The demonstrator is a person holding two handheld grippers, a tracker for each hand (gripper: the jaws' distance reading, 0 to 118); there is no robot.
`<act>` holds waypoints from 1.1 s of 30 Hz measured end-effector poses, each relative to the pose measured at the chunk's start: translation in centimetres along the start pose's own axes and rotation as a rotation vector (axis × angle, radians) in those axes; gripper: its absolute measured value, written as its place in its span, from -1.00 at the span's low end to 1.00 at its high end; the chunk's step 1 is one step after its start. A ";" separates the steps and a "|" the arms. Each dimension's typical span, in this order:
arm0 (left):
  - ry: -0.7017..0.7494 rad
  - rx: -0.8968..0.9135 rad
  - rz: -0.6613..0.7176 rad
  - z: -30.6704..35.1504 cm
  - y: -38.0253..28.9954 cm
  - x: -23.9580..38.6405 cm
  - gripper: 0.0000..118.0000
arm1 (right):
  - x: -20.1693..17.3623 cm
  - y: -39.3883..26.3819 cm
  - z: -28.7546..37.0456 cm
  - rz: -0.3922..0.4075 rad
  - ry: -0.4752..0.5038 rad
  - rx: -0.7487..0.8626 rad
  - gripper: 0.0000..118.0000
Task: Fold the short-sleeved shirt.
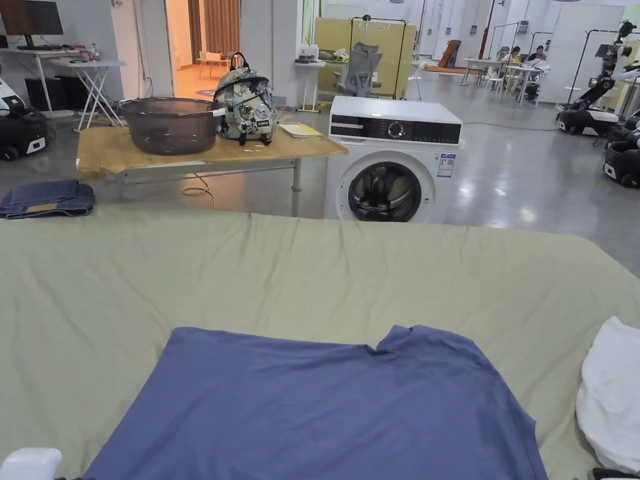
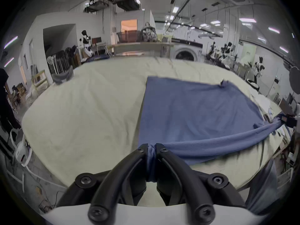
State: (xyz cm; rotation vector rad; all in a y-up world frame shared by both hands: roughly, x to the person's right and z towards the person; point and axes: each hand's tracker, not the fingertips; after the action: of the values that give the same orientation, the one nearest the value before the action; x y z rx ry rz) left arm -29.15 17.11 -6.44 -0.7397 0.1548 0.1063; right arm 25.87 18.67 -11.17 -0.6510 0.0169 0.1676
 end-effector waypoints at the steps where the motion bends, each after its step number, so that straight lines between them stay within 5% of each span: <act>1: 0.001 -0.008 -0.002 -0.3 -0.5 0.0 -0.96 | -0.1 -0.7 -0.3 0.004 0.000 -0.019 -0.99; 22: -0.007 -0.189 -0.097 -2.4 -2.4 0.4 -0.90 | 1.0 -5.8 -4.8 0.015 0.042 -0.276 -0.88; 23: -0.015 -0.192 -0.077 -2.4 -2.2 0.3 -0.82 | 1.2 -5.7 -4.8 0.011 0.042 -0.280 -0.78; 26: -0.031 -0.189 0.003 -1.7 -1.3 -0.3 -0.41 | 1.5 -4.1 -4.2 0.031 0.001 -0.284 0.16; 27: -0.048 -0.171 0.024 -1.4 -0.8 -0.4 -0.05 | 1.8 -3.5 -3.8 0.029 -0.001 -0.258 0.26; 28: -0.063 -0.146 0.039 -1.0 -0.4 -0.5 0.11 | 2.1 -2.6 -3.2 0.011 0.011 -0.209 0.25; 33: -0.088 -0.026 0.056 0.7 3.1 0.7 0.09 | 2.2 1.7 -1.5 -0.057 0.017 -0.026 0.26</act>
State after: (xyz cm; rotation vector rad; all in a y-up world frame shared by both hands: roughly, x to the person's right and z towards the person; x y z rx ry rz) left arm -28.88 19.85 -8.12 -0.7552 0.0908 0.1938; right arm 27.79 19.41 -13.49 -0.6777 0.0130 0.1075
